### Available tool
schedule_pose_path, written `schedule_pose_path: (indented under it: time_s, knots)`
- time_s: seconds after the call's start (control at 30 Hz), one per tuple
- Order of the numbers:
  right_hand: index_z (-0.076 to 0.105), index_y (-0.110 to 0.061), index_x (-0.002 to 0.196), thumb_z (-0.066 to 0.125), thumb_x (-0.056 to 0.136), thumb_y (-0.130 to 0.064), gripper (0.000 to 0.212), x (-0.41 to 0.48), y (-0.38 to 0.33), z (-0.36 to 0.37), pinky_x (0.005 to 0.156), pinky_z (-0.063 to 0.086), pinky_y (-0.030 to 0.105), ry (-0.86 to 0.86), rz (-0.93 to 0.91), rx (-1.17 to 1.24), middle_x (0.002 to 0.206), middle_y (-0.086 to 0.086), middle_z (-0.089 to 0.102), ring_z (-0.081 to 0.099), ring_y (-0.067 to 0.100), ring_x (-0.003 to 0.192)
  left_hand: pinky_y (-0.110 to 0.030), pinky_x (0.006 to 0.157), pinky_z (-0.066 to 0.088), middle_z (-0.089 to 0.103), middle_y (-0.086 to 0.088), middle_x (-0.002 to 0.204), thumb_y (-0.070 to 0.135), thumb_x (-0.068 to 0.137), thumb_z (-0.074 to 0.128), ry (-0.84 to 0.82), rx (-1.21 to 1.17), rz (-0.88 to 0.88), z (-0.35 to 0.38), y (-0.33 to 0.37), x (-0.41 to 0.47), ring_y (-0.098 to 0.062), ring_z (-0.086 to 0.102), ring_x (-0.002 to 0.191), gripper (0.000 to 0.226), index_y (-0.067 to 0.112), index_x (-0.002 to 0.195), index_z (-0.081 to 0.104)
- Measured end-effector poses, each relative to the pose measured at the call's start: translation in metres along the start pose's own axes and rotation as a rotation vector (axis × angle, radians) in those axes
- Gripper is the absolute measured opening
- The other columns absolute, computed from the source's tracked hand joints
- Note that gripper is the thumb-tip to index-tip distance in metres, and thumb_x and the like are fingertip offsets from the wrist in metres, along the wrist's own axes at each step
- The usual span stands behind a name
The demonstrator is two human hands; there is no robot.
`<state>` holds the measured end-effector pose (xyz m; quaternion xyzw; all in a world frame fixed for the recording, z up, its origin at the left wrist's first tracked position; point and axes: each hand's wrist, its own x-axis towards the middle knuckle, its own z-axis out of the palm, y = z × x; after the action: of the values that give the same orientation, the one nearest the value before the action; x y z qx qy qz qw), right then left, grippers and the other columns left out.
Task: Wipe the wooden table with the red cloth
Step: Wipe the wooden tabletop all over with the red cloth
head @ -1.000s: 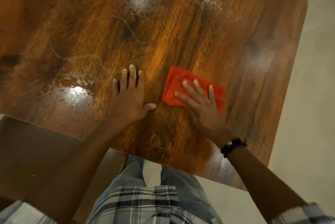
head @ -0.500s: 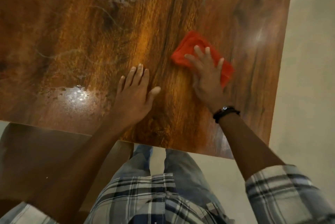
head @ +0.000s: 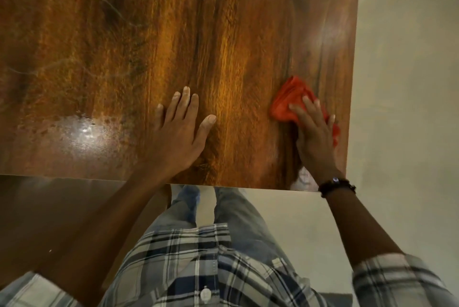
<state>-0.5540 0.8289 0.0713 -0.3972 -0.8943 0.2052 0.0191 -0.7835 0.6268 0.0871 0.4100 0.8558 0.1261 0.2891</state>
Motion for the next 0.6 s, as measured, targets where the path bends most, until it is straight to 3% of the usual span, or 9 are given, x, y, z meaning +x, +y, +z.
schedule_pose_path:
  time_s: [0.1,0.17,0.27,0.37,0.43,0.6]
  knots:
    - [0.042,-0.031,0.144,0.039,0.103,-0.016,0.044,0.033,-0.051,0.018,0.113,-0.008,0.068,0.041,0.062,0.082,0.16,-0.002,0.025,0.007,0.027,0.151,-0.048,0.122,-0.004,-0.002,-0.002,0.165,0.069,0.09,-0.004,-0.001,-0.033,-0.007,0.001,0.001,0.0,-0.016,-0.006,0.152,0.085,0.018,0.156,0.01]
    - [0.042,-0.03,0.144,0.04,0.101,-0.016,0.045,0.029,-0.084,0.033,0.114,-0.009,0.066,0.007,-0.072,0.069,0.16,0.0,0.025,0.007,0.029,0.151,-0.047,0.122,-0.005,-0.001,-0.001,0.165,0.069,0.09,-0.003,0.006,-0.064,-0.023,0.001,0.003,-0.001,-0.015,-0.006,0.152,0.085,0.018,0.157,0.008]
    - [0.037,-0.028,0.147,0.053,0.095,-0.013,0.057,-0.015,-0.109,0.056,0.115,0.001,0.067,-0.052,-0.376,-0.062,0.16,0.002,0.024,0.011,0.03,0.15,-0.045,0.123,-0.003,0.002,-0.001,0.165,0.07,0.09,-0.001,0.026,-0.097,-0.042,-0.001,0.006,-0.002,-0.014,-0.003,0.152,0.084,0.019,0.157,0.006]
    - [0.029,-0.031,0.148,0.064,0.089,-0.018,0.07,-0.06,-0.086,0.058,0.116,0.008,0.065,-0.125,-0.486,-0.118,0.161,0.001,0.022,0.014,0.028,0.15,-0.045,0.123,0.002,0.007,-0.001,0.165,0.069,0.091,-0.001,0.052,-0.056,-0.038,-0.002,0.004,0.001,-0.016,0.003,0.152,0.083,0.018,0.157,0.01]
    - [0.03,-0.032,0.148,0.056,0.092,-0.02,0.063,-0.072,-0.051,0.042,0.116,0.011,0.063,-0.136,-0.442,-0.117,0.161,-0.001,0.022,0.014,0.025,0.15,-0.046,0.122,0.004,0.008,-0.002,0.165,0.068,0.092,0.0,0.048,-0.022,-0.025,-0.002,0.003,0.002,-0.017,0.004,0.152,0.082,0.018,0.156,0.012]
    - [0.044,-0.029,0.142,0.053,0.093,0.003,0.06,-0.048,0.015,-0.003,0.116,0.013,0.064,-0.049,-0.081,-0.001,0.158,-0.002,0.029,0.016,0.023,0.15,-0.048,0.122,0.008,0.009,-0.003,0.165,0.067,0.093,0.003,0.027,0.023,-0.012,-0.006,0.003,0.003,-0.019,0.008,0.152,0.081,0.017,0.156,0.014]
